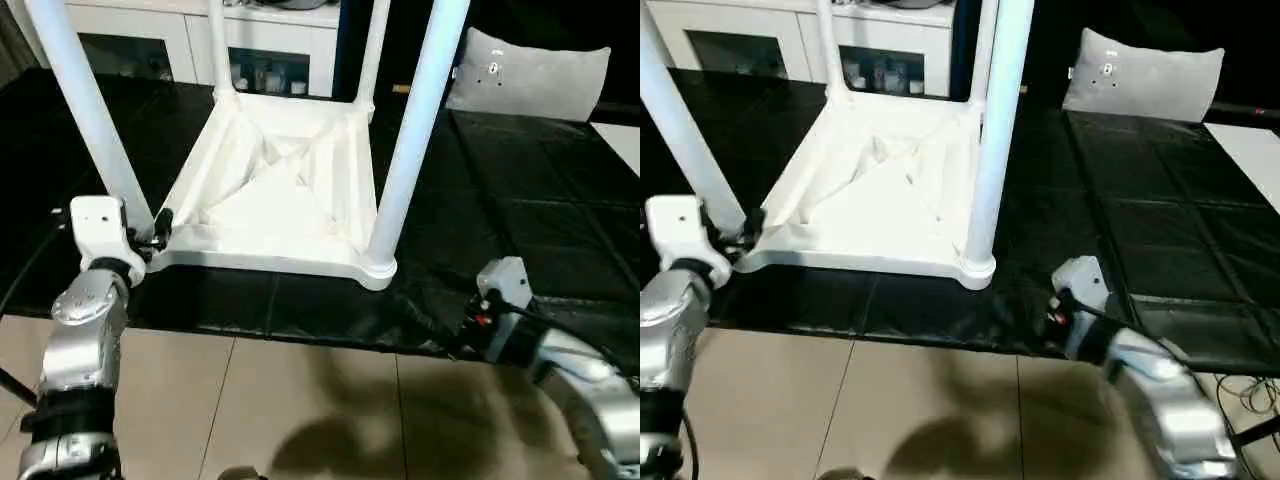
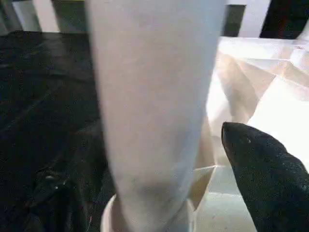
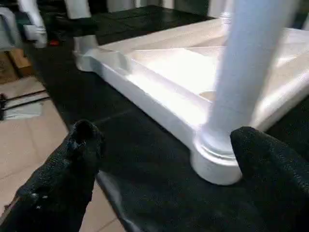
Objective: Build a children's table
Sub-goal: Flip table
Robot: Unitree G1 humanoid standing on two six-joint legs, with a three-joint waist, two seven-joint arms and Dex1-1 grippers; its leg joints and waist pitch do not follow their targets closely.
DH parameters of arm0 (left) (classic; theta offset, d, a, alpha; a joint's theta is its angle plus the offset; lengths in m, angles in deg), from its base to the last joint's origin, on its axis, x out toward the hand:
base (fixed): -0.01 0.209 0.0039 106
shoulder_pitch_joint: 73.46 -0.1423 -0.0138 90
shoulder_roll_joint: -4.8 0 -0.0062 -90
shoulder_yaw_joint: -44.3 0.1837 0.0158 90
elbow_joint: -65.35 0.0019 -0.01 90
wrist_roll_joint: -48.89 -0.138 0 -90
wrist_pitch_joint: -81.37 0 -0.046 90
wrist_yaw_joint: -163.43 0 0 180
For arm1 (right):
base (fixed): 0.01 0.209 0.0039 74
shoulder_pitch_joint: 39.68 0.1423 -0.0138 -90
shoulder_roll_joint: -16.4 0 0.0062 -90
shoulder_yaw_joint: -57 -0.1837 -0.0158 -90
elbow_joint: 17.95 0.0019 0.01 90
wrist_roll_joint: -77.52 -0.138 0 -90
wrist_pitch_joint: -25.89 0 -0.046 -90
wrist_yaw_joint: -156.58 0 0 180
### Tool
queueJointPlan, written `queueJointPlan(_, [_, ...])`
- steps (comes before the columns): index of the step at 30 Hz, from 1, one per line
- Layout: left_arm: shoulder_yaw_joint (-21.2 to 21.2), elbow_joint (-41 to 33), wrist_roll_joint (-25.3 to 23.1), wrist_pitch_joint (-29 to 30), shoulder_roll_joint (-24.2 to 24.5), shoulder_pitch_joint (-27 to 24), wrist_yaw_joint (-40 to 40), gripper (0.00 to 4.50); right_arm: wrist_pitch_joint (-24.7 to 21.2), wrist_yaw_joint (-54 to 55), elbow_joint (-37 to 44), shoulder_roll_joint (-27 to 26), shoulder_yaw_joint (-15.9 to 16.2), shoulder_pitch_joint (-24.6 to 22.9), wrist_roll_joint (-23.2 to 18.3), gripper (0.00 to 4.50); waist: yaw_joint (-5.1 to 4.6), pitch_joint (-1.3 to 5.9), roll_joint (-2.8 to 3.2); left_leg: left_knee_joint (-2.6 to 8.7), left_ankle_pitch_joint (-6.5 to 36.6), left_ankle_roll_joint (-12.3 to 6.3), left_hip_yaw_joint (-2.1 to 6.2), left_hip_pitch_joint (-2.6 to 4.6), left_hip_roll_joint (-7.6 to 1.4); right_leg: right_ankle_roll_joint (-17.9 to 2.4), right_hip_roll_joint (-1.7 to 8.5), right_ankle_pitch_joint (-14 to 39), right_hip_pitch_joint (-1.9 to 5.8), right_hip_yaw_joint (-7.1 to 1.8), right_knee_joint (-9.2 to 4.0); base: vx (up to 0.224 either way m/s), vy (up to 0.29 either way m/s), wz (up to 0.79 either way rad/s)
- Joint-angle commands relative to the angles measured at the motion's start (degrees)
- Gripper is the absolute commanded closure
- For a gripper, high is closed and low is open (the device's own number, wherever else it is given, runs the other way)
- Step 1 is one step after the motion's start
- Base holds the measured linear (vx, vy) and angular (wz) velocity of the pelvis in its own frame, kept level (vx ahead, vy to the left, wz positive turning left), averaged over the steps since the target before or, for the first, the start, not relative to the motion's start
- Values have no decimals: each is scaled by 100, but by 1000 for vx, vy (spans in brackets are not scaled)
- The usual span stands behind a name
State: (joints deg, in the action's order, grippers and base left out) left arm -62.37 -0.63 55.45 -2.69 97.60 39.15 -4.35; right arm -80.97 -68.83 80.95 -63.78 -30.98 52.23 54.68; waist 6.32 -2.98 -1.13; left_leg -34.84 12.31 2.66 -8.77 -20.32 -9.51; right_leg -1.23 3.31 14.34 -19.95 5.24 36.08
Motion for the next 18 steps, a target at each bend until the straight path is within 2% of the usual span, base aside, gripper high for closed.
queueJointPlan(1, [64, 77, 43, -54, -7, 79, 66, 73, -129, 28, 88, -16, 73, 100, -18, 0, 13, 301, 59, 477, 656, -333, 188, 22, -483, -1167, 669, -114, 185, -421, -425, 0, 0, 0])
queueJointPlan(2, [65, 48, 101, -86, -56, 73, 78, 73, -199, 155, 63, -127, 129, 217, 35, 0, 9, 300, 39, 477, 629, -331, 183, 20, -481, -1195, 667, -166, 182, -422, -420, 0, 0, 0])
queueJointPlan(5, [155, -101, 149, -115, -207, -9, 135, 73, -258, 449, -125, -359, 299, 460, 274, 0, 11, 305, 48, 472, 523, -299, 179, 17, -474, -1254, 669, -255, 175, -416, -397, 0, 0, 0])
queueJointPlan(6, [175, -112, 149, -124, -230, -20, 150, 73, -265, 486, -155, -383, 331, 493, 319, 0, 5, 303, 13, 478, 514, -286, 176, 17, -477, -1254, 669, -235, 176, -416, -400, 0, 0, 0])
queueJointPlan(7, [247, -151, 154, -128, -275, -53, 219, 73, -254, 510, -194, -427, 393, 544, 371, 0, 18, 304, 42, 471, 494, -260, 171, 27, -475, -1259, 673, -217, 167, -419, -399, 0, 0, 0])
queueJointPlan(8, [387, -247, 127, -131, -334, -128, 312, 73, -238, 499, -225, -488, 473, 597, 388, 0, 40, 305, 21, 471, 488, -249, 163, 36, -487, -1246, 681, -237, 164, -430, -399, 0, 0, 0])
queueJointPlan(11, [473, -404, 131, -126, -433, -218, 295, 73, -256, 580, -299, -566, 534, 683, 433, 0, 86, 310, 37, 475, 424, -240, 161, 30, -495, -1218, 678, -415, 165, -426, -379, 0, 0, 0])
queueJointPlan(18, [452, -494, 92, -127, -492, -359, 181, 73, -279, 592, -342, -642, 635, 695, 495, 0, 132, 296, 4, 500, 551, -164, 162, 25, -480, -1027, 681, -186, 180, -434, -407, 0, 0, 0])
